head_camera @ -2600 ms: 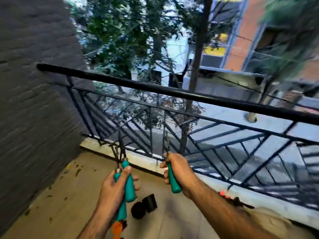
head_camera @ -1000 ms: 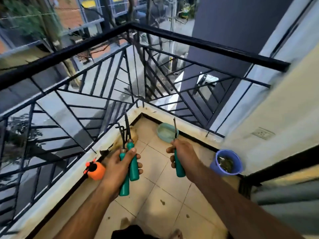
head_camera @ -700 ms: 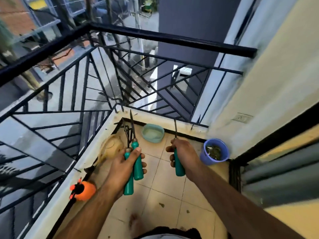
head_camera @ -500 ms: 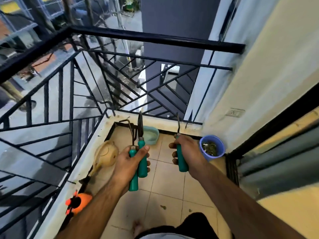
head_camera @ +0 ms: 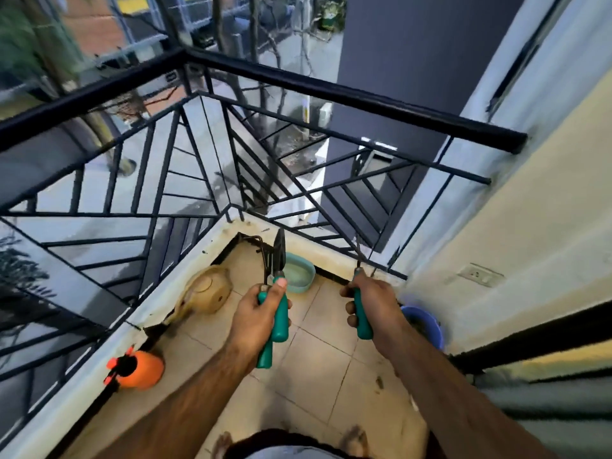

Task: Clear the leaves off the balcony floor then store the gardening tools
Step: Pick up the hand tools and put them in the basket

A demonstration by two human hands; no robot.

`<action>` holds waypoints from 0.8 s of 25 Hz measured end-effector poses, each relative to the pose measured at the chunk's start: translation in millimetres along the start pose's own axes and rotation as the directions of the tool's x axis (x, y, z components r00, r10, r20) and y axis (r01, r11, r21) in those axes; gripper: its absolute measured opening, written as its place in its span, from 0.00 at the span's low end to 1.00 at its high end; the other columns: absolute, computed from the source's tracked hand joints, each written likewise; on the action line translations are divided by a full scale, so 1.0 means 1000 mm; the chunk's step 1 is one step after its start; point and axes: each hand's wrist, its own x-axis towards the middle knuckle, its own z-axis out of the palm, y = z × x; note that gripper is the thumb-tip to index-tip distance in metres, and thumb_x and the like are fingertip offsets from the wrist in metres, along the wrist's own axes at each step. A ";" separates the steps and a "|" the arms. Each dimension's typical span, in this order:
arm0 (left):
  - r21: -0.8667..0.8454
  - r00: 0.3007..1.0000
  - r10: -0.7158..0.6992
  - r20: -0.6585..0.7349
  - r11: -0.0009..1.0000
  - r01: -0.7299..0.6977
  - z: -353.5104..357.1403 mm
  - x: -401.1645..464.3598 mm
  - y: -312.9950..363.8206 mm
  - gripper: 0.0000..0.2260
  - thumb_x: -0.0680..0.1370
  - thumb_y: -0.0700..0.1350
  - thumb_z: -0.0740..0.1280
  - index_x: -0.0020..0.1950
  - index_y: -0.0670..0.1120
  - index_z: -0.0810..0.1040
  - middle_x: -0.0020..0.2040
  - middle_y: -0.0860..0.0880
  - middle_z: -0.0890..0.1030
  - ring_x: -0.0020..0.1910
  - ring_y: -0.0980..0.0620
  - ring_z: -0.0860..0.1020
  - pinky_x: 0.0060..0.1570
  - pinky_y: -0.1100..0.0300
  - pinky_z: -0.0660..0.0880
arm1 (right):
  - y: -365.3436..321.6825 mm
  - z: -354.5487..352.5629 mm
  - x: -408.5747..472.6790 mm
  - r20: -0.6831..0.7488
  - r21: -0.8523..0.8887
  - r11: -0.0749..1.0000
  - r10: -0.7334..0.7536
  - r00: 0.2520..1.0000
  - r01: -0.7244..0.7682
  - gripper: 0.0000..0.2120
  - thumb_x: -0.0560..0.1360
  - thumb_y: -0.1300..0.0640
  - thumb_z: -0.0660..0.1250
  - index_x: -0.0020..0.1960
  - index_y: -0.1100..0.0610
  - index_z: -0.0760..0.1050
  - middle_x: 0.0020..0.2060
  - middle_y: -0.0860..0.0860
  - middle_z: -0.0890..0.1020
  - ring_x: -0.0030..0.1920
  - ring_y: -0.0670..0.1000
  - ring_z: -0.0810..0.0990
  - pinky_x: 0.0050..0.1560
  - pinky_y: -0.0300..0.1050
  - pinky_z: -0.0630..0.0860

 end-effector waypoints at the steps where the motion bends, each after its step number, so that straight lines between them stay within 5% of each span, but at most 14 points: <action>1: -0.012 1.000 -0.009 -0.021 1.000 0.009 0.011 0.000 -0.001 0.16 0.78 0.56 0.70 0.53 0.43 0.77 0.46 0.40 0.84 0.34 0.49 0.81 0.33 0.58 0.79 | -0.005 -0.009 0.007 0.010 -0.014 1.000 0.002 1.000 -0.002 0.17 0.84 0.49 0.60 0.46 0.60 0.76 0.39 0.57 0.80 0.29 0.50 0.72 0.29 0.44 0.70; 17: -0.127 0.981 -0.056 -0.188 0.991 0.032 0.049 0.085 -0.005 0.21 0.77 0.60 0.69 0.54 0.43 0.76 0.46 0.40 0.83 0.34 0.48 0.80 0.34 0.56 0.79 | -0.048 0.006 0.152 0.175 -0.394 0.915 -0.019 0.984 0.088 0.05 0.76 0.60 0.68 0.48 0.62 0.79 0.36 0.54 0.81 0.26 0.50 0.74 0.26 0.42 0.70; 20: -0.140 0.970 -0.081 -0.227 0.989 0.049 0.058 0.114 -0.015 0.20 0.77 0.60 0.69 0.54 0.44 0.76 0.47 0.40 0.83 0.34 0.48 0.81 0.34 0.56 0.79 | -0.049 0.020 0.198 0.183 -0.478 0.872 -0.018 0.983 0.105 0.10 0.74 0.60 0.70 0.54 0.62 0.78 0.36 0.56 0.81 0.26 0.50 0.76 0.25 0.41 0.71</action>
